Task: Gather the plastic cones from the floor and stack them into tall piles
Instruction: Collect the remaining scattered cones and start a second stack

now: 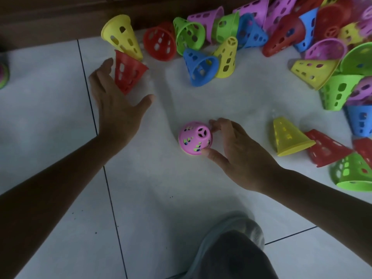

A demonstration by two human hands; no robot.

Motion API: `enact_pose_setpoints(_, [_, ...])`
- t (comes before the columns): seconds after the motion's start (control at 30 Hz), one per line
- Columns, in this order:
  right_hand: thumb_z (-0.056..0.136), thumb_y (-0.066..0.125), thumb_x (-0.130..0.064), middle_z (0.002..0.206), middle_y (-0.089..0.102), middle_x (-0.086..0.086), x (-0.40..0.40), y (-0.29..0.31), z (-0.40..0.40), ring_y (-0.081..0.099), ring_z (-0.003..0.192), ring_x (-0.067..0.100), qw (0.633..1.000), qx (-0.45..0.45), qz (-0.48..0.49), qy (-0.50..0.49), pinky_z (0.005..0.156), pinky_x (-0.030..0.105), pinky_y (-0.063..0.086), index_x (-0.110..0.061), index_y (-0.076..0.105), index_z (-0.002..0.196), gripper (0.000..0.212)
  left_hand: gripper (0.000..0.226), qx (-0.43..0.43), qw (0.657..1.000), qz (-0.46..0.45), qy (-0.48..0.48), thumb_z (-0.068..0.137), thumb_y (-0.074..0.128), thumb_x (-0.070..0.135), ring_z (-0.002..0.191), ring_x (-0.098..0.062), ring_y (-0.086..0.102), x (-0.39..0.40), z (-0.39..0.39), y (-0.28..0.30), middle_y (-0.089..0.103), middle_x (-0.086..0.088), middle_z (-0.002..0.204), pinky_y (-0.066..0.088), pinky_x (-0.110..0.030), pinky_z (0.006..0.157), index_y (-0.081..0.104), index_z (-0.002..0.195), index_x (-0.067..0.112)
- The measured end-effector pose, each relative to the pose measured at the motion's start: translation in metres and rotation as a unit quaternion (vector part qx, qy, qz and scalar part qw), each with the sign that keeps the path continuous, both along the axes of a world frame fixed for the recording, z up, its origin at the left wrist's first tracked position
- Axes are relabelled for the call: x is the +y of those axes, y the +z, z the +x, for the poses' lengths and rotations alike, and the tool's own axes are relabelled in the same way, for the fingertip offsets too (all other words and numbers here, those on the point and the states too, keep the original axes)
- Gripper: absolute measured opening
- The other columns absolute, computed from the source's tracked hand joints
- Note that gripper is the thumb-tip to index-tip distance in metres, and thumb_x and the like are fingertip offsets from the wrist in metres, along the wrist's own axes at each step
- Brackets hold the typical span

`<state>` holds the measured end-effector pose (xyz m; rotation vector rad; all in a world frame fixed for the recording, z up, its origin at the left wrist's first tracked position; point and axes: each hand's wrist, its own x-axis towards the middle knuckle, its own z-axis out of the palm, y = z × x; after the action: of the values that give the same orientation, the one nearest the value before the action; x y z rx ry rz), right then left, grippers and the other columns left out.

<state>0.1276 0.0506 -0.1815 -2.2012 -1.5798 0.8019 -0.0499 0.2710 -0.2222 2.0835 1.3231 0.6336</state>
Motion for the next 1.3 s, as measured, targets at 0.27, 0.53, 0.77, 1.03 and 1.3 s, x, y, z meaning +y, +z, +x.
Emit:
enact_pose_setpoints(0.27, [0.091, 0.051, -0.063, 0.147, 0.044, 0.005, 0.012, 0.016, 0.026, 0.037, 0.14, 0.014, 0.998, 0.011, 0.063, 0.004, 0.11, 0.013, 0.026, -0.011, 0.039, 0.142, 0.074, 0.068, -0.024, 0.996, -0.067, 0.053, 0.083, 0.079, 0.034, 0.105, -0.016, 0.063, 0.02, 0.006, 0.002, 0.063, 0.011, 0.106, 0.053, -0.034, 0.096, 0.042, 0.138, 0.018])
enact_pose_setpoints(0.53, [0.098, 0.047, -0.056, 0.14, 0.049, 0.014, 0.055, 0.032, 0.06, 0.043, 0.131, 0.023, 0.981, -0.075, 0.181, -0.011, 0.107, 0.008, 0.026, -0.003, 0.043, 0.139, 0.068, 0.04, -0.004, 0.996, -0.072, 0.051, 0.09, 0.075, 0.037, 0.087, -0.003, 0.064, 0.011, 0.0, 0.025, 0.069, 0.009, 0.107, 0.04, 0.001, 0.068, 0.062, 0.122, 0.016])
enact_pose_setpoints(0.77, [0.099, 0.046, -0.059, 0.163, 0.021, 0.009, 0.092, 0.033, 0.082, 0.015, 0.152, 0.033, 0.982, -0.148, 0.117, 0.016, 0.114, 0.049, 0.033, -0.027, 0.032, 0.156, 0.067, 0.038, -0.107, 0.983, -0.147, 0.008, 0.086, 0.08, 0.032, 0.092, -0.006, 0.071, -0.036, -0.012, 0.067, 0.073, 0.013, 0.103, 0.055, -0.017, 0.083, 0.067, 0.12, 0.02])
enact_pose_setpoints(1.03, [0.099, 0.055, -0.042, 0.141, 0.051, 0.016, 0.103, 0.016, 0.098, 0.048, 0.128, 0.039, 0.966, -0.199, 0.158, 0.039, 0.105, 0.043, 0.042, -0.014, 0.063, 0.133, 0.045, 0.048, -0.194, 0.961, -0.187, -0.053, 0.075, 0.086, 0.031, 0.101, -0.021, 0.069, -0.069, -0.019, 0.111, 0.072, 0.005, 0.113, 0.058, -0.033, 0.088, 0.07, 0.12, 0.025])
enact_pose_setpoints(1.3, [0.09, 0.073, -0.021, 0.14, 0.046, 0.016, 0.117, 0.007, 0.102, 0.047, 0.129, 0.036, 0.98, -0.163, 0.109, 0.023, 0.109, 0.039, 0.041, -0.011, 0.064, 0.125, 0.037, 0.04, -0.156, 0.965, -0.196, -0.082, 0.072, 0.088, 0.041, 0.096, -0.008, 0.063, -0.075, -0.003, 0.115, 0.062, 0.013, 0.105, 0.052, -0.015, 0.081, 0.074, 0.109, 0.035])
